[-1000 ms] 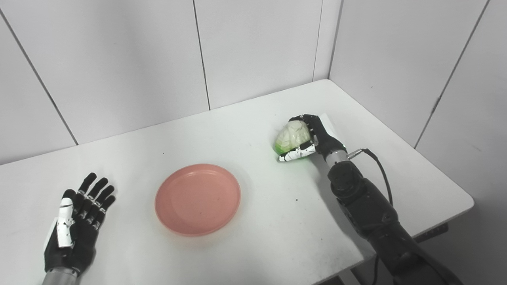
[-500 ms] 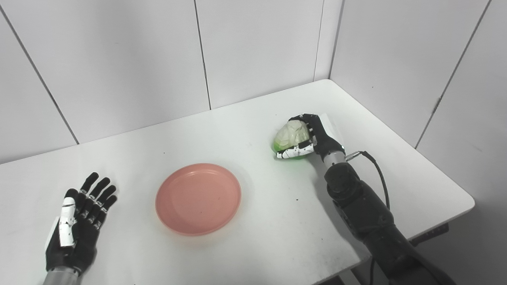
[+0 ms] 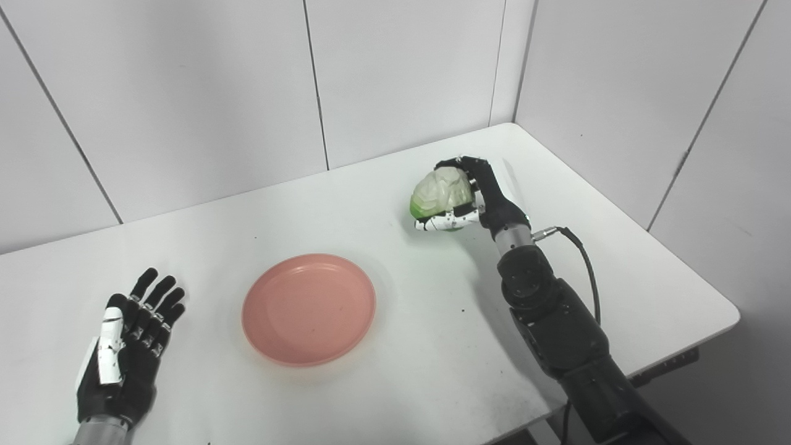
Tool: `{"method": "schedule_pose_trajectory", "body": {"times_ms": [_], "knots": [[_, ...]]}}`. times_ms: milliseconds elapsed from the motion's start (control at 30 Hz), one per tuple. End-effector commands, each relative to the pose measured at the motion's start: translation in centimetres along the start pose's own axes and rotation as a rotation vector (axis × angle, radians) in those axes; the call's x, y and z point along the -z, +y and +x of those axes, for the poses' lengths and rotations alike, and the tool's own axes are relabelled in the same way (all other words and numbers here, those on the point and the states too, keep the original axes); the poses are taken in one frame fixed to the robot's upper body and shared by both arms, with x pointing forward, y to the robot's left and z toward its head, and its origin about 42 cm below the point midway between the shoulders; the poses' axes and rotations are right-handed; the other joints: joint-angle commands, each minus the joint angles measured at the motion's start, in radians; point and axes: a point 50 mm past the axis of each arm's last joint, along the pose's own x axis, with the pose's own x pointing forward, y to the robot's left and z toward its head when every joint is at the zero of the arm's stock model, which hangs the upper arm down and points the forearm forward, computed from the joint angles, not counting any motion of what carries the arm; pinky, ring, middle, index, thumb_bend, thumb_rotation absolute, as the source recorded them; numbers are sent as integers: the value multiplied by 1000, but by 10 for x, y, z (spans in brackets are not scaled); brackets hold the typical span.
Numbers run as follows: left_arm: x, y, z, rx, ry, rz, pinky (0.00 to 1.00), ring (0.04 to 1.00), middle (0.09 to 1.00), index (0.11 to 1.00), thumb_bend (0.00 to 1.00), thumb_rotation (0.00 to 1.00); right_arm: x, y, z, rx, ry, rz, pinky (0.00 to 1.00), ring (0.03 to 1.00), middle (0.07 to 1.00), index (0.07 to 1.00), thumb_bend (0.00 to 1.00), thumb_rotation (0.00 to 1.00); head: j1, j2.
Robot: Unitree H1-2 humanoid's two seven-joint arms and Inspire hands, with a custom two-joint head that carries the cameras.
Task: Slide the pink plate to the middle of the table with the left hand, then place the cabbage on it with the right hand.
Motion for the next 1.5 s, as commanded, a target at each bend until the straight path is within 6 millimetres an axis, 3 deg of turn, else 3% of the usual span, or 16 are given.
{"method": "schedule_pose_trajectory", "body": {"times_ms": [0, 167, 433, 567, 1000, 1467], "knots": [[-4, -6, 3, 2, -16, 14, 933, 897, 900, 896, 466, 1000, -29, -12, 13, 37, -95, -1, 395, 453, 456, 526, 523, 0, 2, -1], [-2, -11, 4, 2, -13, 24, 935, 893, 894, 891, 468, 1000, -54, -10, 10, 18, -157, -1, 392, 450, 459, 522, 524, 0, 31, -3], [2, -27, 6, -9, -10, 43, 942, 893, 895, 892, 469, 1000, -84, 11, 3, -88, -265, 9, 399, 455, 463, 522, 524, 0, 96, -5], [2, -38, 6, -13, -3, 51, 949, 896, 900, 895, 473, 1000, -96, 40, -2, -168, -319, 49, 400, 454, 463, 521, 524, 0, 158, -7], [5, -68, 8, -29, 3, 60, 968, 907, 904, 908, 466, 1000, -106, 98, -15, -296, -349, 93, 392, 438, 456, 525, 523, 0, 293, 6], [5, -87, 14, -46, 5, 63, 921, 890, 889, 890, 458, 1000, -108, 122, -28, -383, -367, 106, 407, 442, 456, 523, 524, 0, 348, 24]]}}
